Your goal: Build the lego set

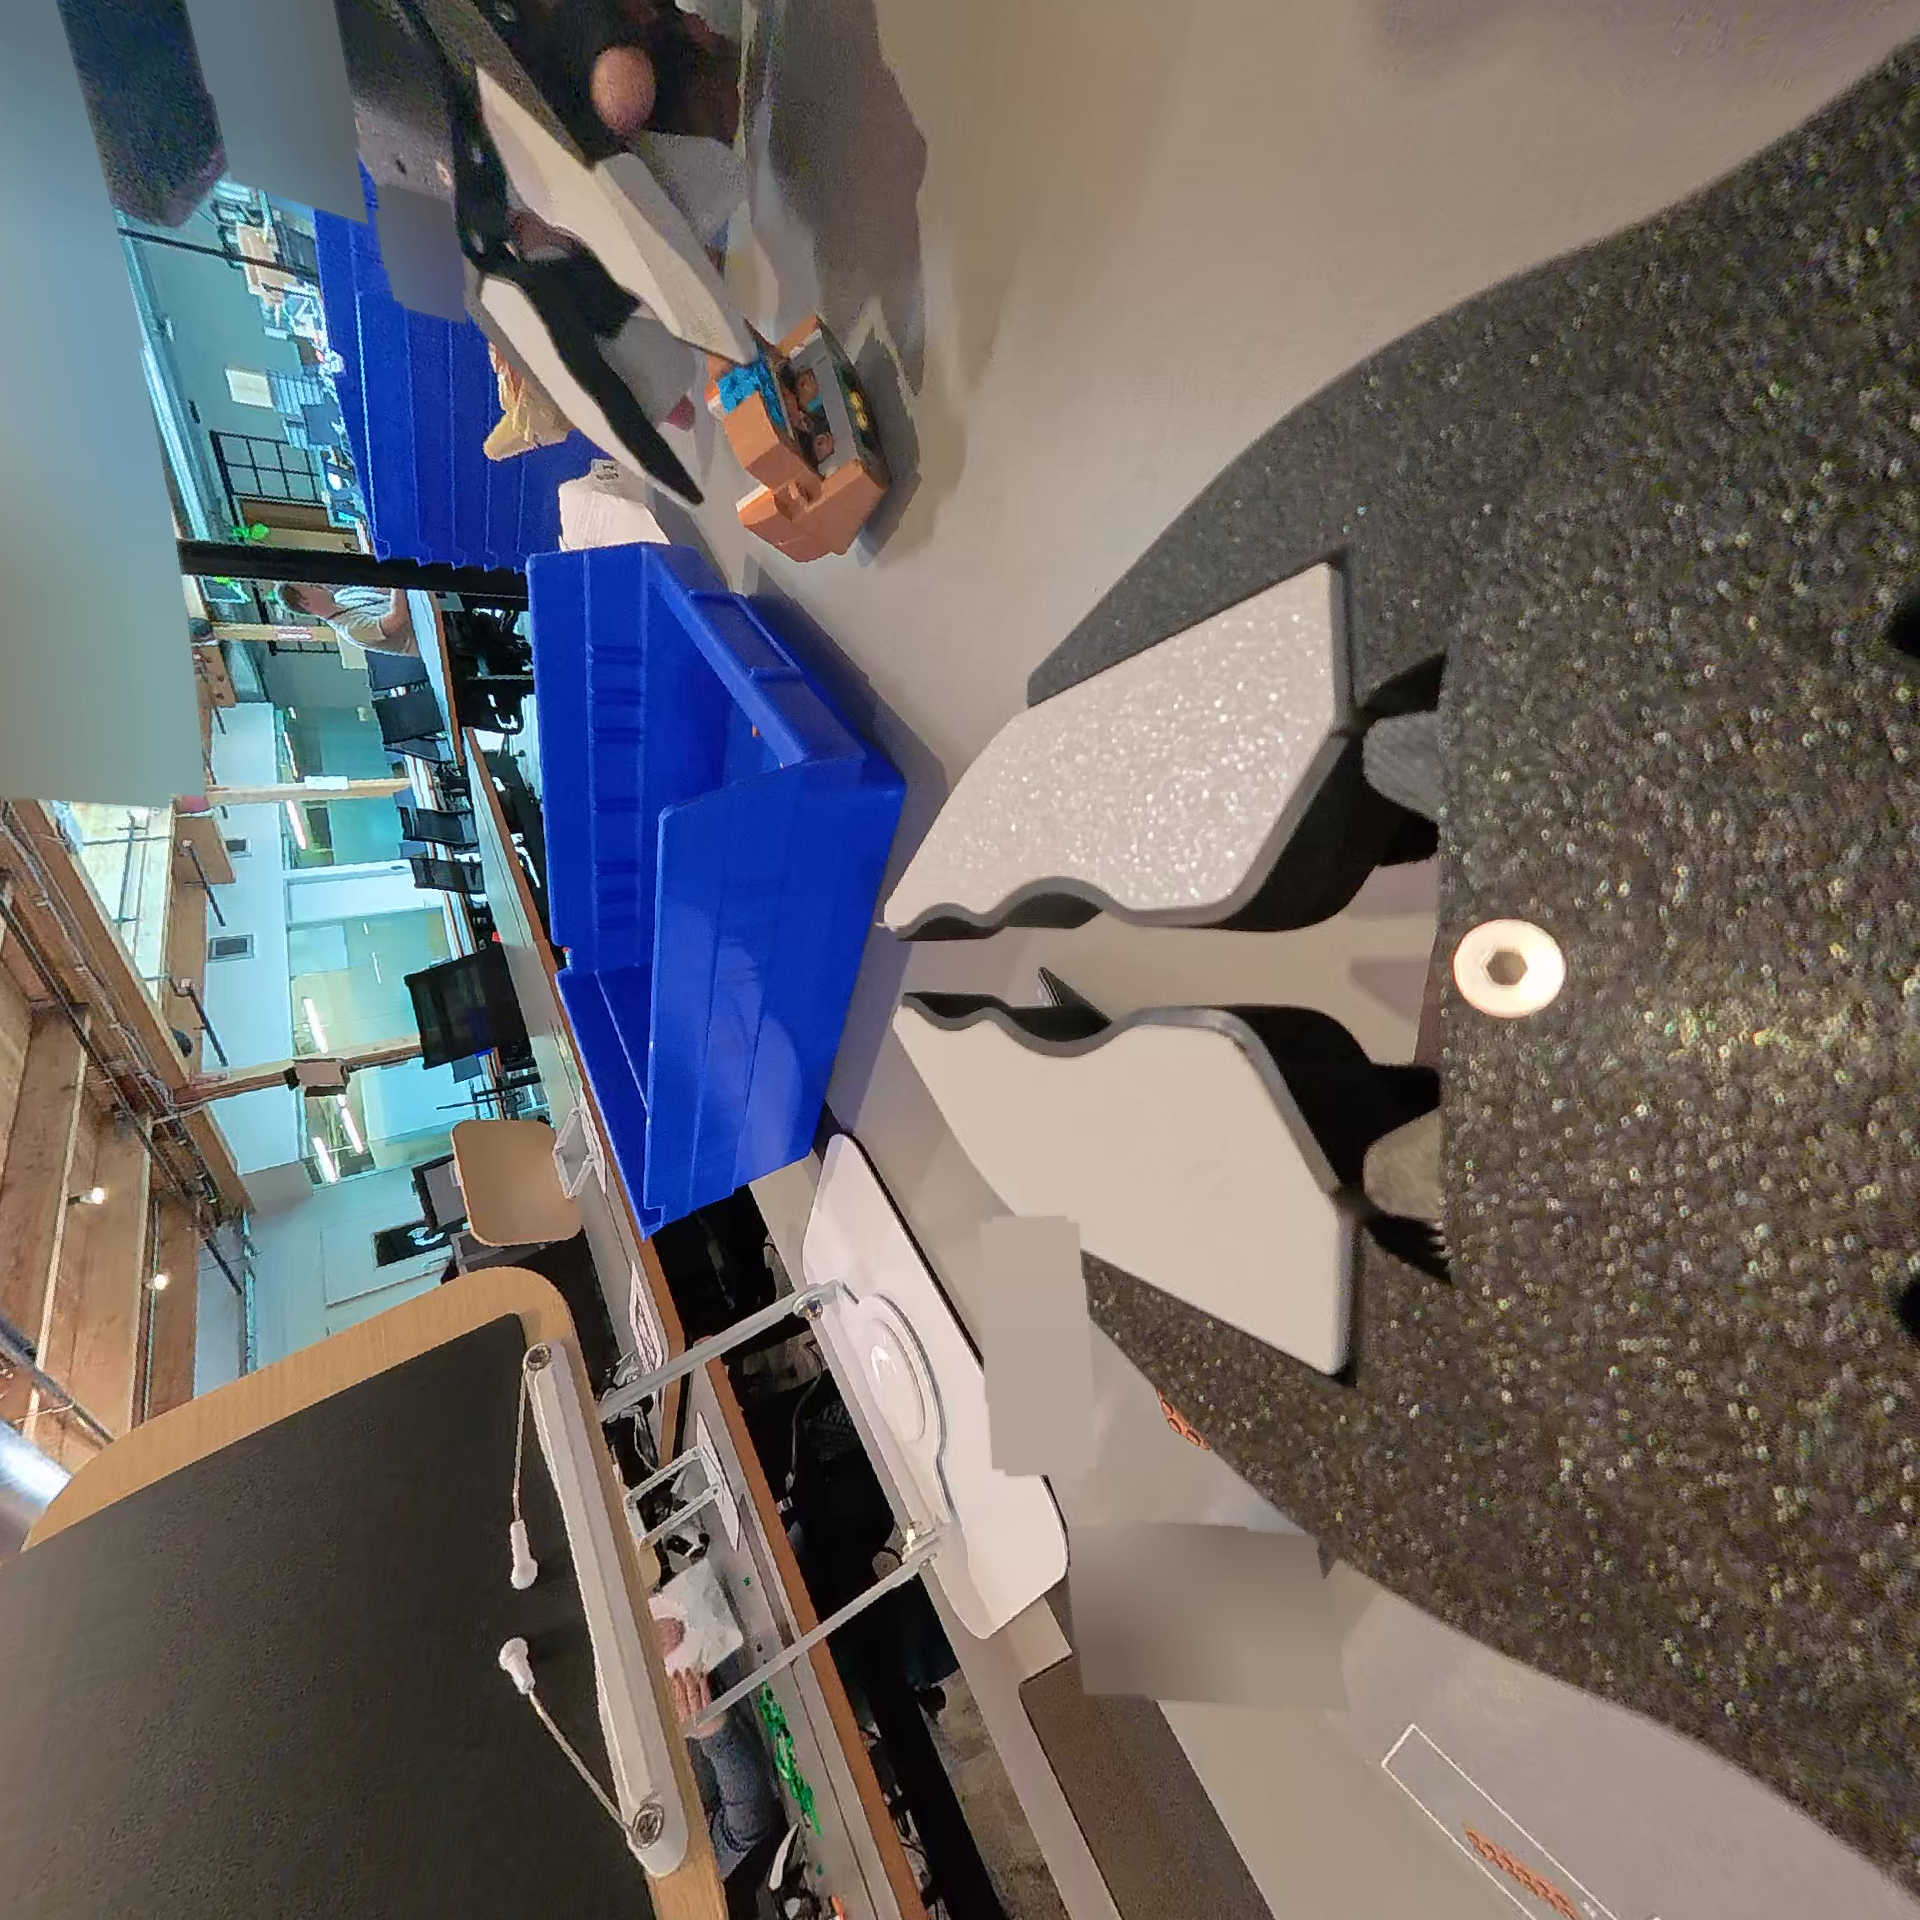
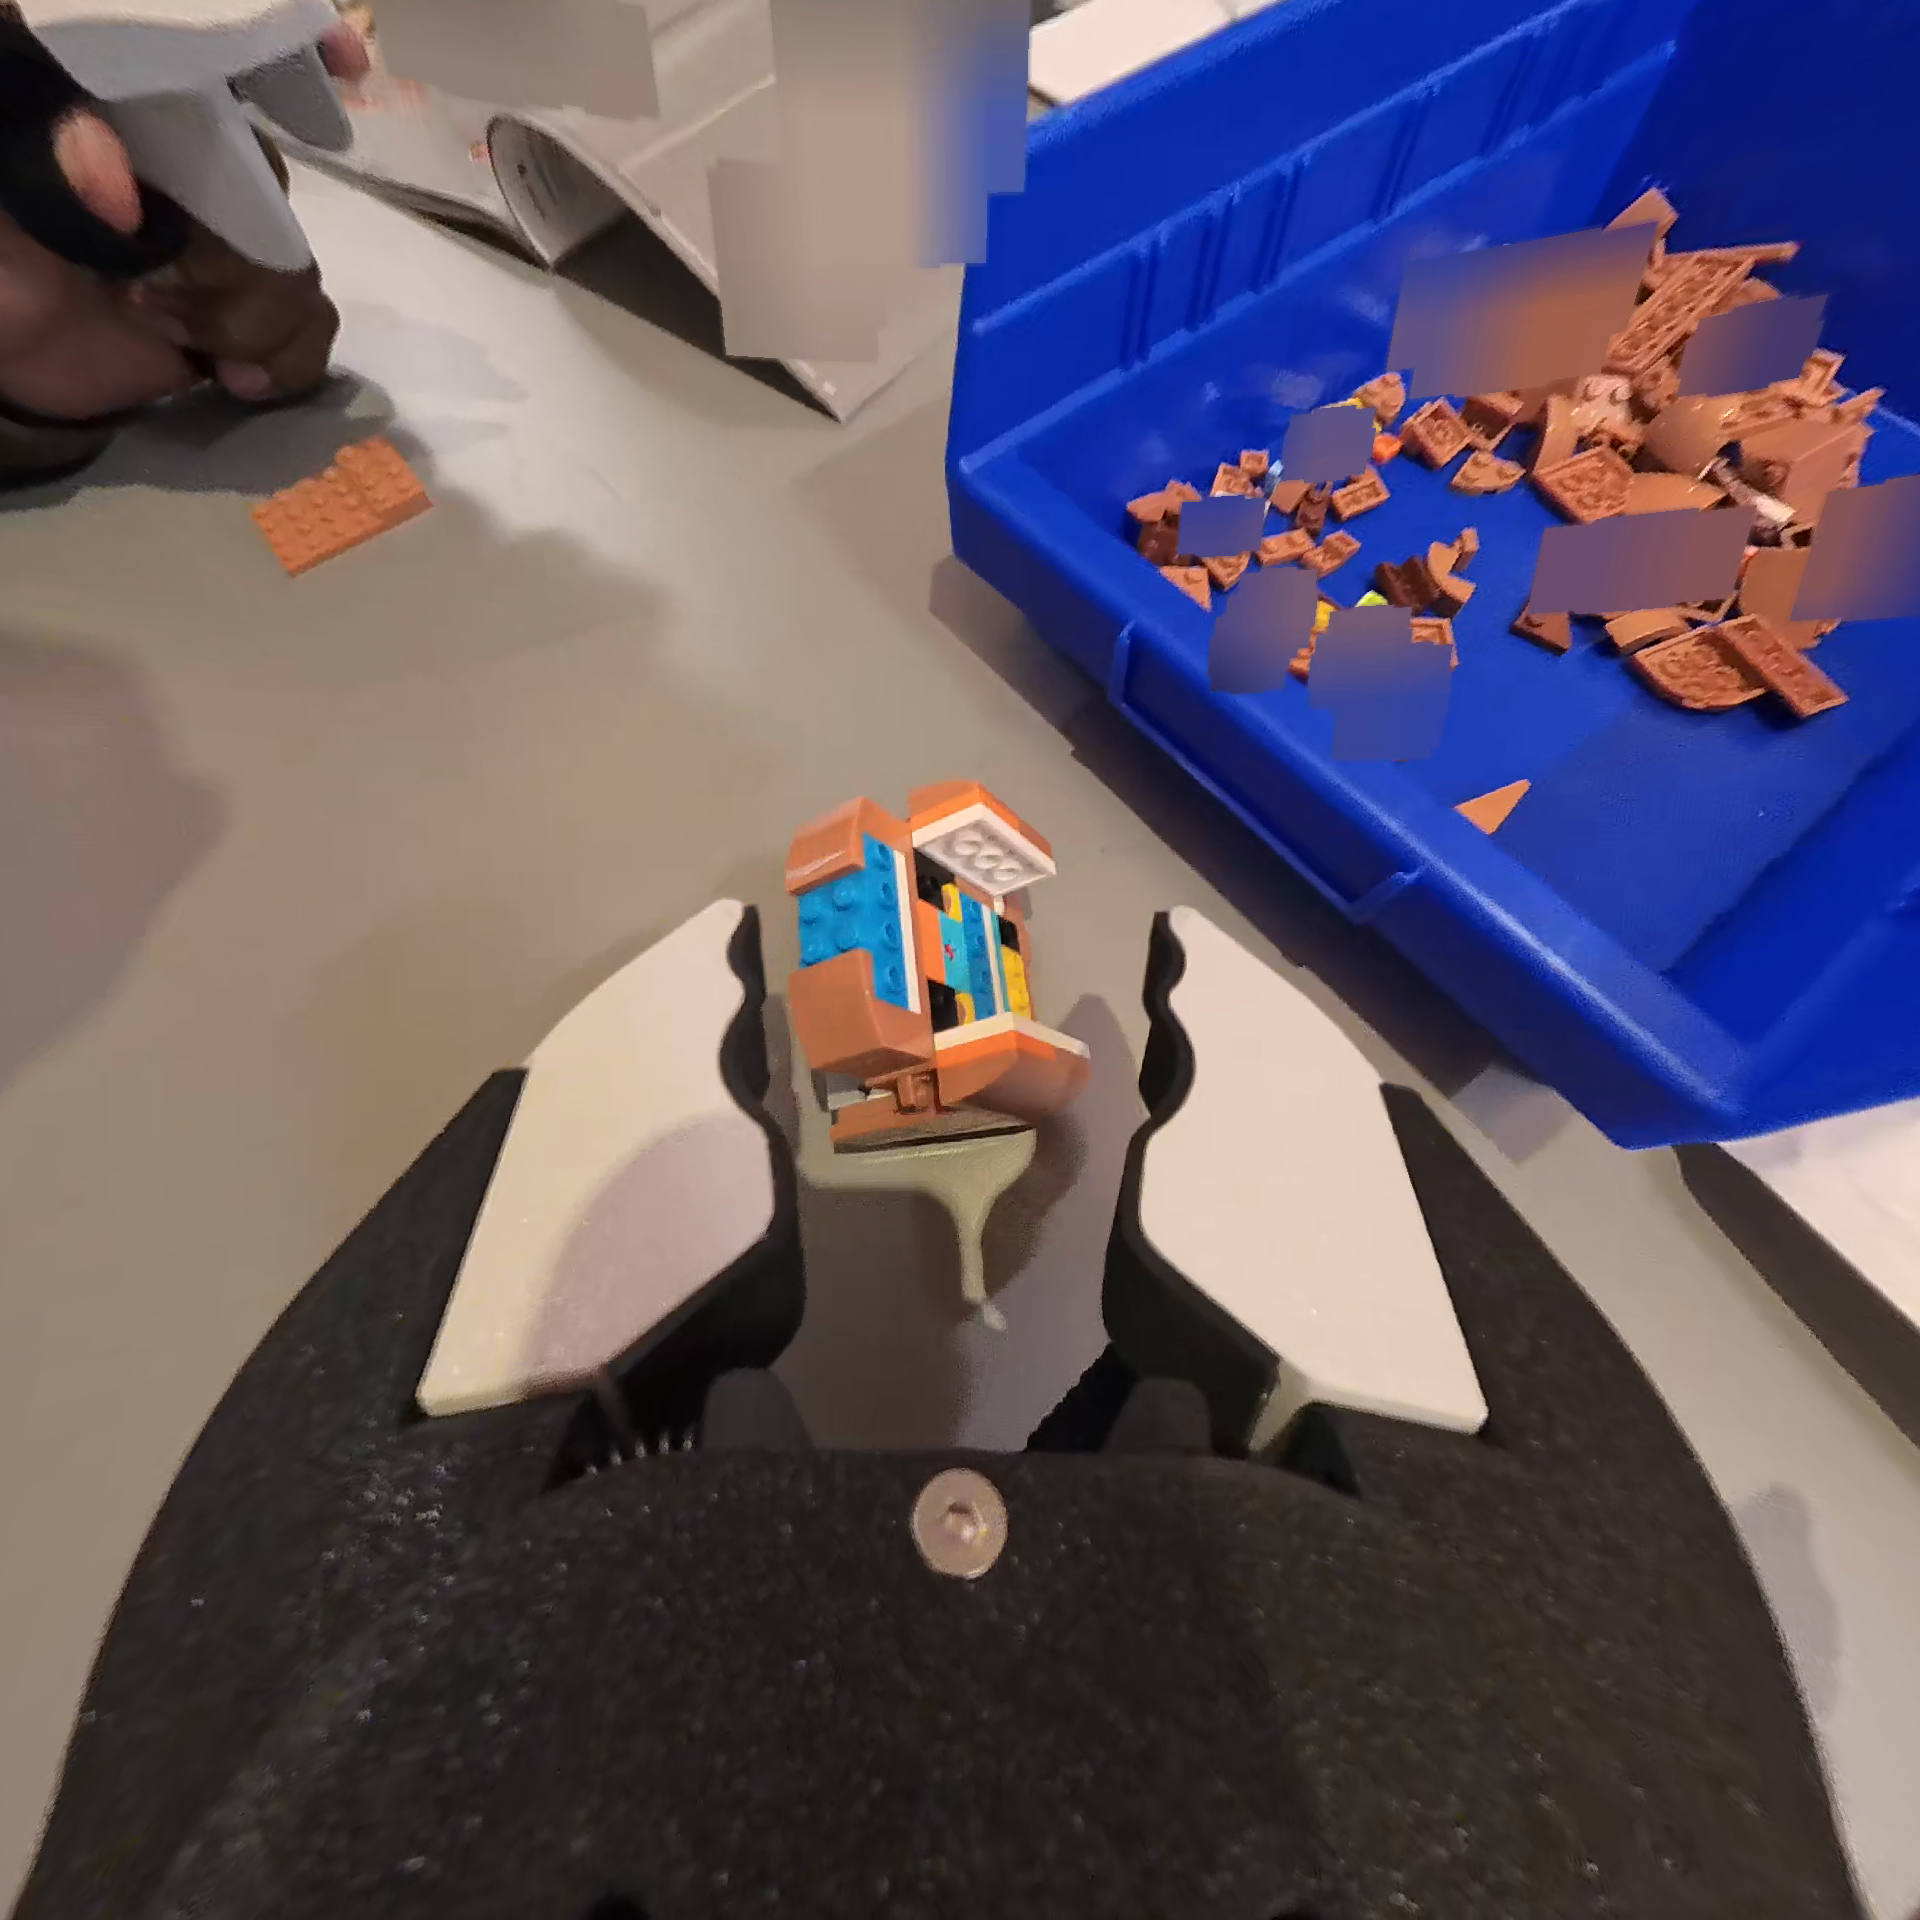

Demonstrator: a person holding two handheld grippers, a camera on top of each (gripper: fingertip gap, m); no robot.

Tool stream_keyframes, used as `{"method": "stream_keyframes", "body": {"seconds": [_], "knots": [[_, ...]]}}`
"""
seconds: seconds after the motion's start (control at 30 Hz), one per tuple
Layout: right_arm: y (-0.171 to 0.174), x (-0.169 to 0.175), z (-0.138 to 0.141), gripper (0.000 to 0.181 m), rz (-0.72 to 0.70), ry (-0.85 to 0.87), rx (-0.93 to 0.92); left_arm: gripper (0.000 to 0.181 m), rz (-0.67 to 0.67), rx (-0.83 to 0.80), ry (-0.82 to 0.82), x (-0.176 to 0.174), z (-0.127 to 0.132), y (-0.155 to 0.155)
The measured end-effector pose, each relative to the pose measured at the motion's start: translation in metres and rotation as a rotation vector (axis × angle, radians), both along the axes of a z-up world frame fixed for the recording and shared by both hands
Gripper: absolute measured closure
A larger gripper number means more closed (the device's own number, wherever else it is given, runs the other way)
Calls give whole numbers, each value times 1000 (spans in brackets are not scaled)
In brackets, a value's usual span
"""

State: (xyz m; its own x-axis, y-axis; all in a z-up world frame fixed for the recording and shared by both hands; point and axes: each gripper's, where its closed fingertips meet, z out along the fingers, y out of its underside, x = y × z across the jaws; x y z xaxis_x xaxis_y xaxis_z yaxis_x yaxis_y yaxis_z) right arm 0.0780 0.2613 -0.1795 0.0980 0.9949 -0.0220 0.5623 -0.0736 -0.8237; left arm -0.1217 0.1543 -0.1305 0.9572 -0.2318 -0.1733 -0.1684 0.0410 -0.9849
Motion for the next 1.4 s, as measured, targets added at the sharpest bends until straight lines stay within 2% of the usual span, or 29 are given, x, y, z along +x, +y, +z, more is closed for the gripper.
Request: {"method": "stream_keyframes", "body": {"seconds": [0.1,0.2,0.33,0.63,0.9,1.4], "knots": [[-2,-2,-10,115,9,-42,-3,172,0,0,-1,0,0,0],[-2,-1,-15,133,3,-65,-9,172,1,1,-3,1,0,0],[7,5,-15,134,-45,-84,-4,172,2,1,-5,0,0,1],[44,32,-14,135,-245,-111,6,172,5,-1,-7,-1,0,1],[40,28,-13,134,-223,-96,12,172,6,-1,-6,-1,-1,1],[41,19,6,131,-219,2,59,172,7,-2,-4,-1,0,1]]}}
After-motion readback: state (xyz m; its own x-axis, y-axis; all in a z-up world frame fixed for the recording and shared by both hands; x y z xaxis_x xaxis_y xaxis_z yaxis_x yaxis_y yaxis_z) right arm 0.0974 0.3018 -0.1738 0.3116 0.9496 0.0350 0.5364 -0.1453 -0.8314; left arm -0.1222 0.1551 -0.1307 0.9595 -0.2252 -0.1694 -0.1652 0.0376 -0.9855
